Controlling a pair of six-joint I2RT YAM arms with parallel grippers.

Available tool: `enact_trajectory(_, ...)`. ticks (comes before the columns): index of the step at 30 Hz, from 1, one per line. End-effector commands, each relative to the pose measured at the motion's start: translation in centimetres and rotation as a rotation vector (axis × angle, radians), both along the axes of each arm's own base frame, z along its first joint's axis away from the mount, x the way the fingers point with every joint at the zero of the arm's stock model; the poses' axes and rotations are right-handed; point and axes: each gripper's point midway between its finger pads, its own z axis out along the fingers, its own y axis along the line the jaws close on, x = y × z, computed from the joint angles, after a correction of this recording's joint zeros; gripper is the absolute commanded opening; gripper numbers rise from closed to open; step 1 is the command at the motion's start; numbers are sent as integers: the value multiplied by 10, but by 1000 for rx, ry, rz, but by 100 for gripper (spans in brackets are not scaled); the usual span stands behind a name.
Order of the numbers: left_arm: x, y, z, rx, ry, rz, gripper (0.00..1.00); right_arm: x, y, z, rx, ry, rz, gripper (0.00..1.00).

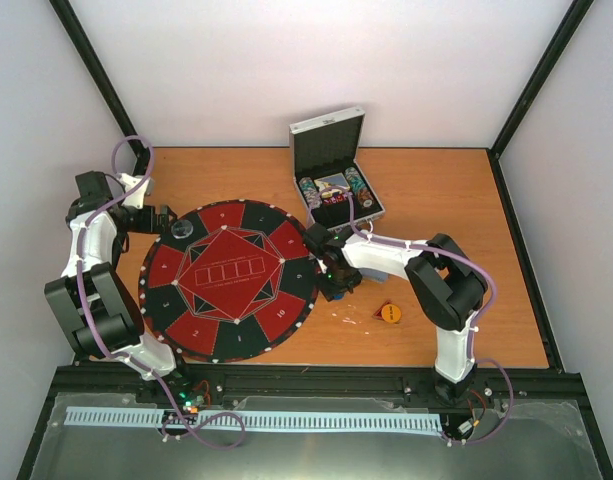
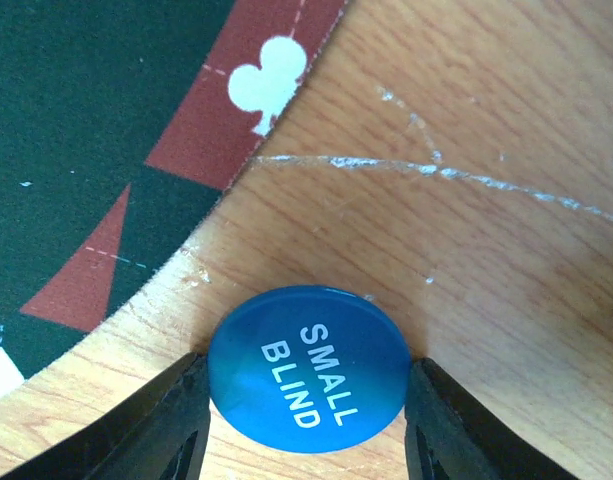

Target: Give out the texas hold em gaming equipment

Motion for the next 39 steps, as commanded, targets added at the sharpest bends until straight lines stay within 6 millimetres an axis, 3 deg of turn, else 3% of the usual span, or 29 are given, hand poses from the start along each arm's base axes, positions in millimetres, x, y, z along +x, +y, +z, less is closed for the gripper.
enact_trajectory(1, 5, 3, 10, 14, -21, 0, 100, -29, -26, -31, -127, 116, 9, 51)
enact_trajectory(15, 5, 2, 11, 8, -24, -2, 100, -3, 7, 35, 38, -20, -5, 46)
enact_trajectory(21, 5, 2, 9, 1, -22, -1, 100, 12, 46, 49, 157, -60, 28, 45)
enact_trajectory(27, 5, 1, 11, -1, -23, -1, 100, 36, 81, 38, 193, -84, 58, 45)
enact_trajectory(33, 1, 3, 9, 19, -15, -1, 100, 42, 81, 16, 90, -82, 75, 45)
enact_trajectory(35, 1, 2, 9, 17, -14, -1, 100, 39, 80, 13, 76, -77, 85, 49)
enact_trajectory(39, 3, 1, 10, 2, -17, 0, 100, 36, 83, 24, 86, -85, 99, 78)
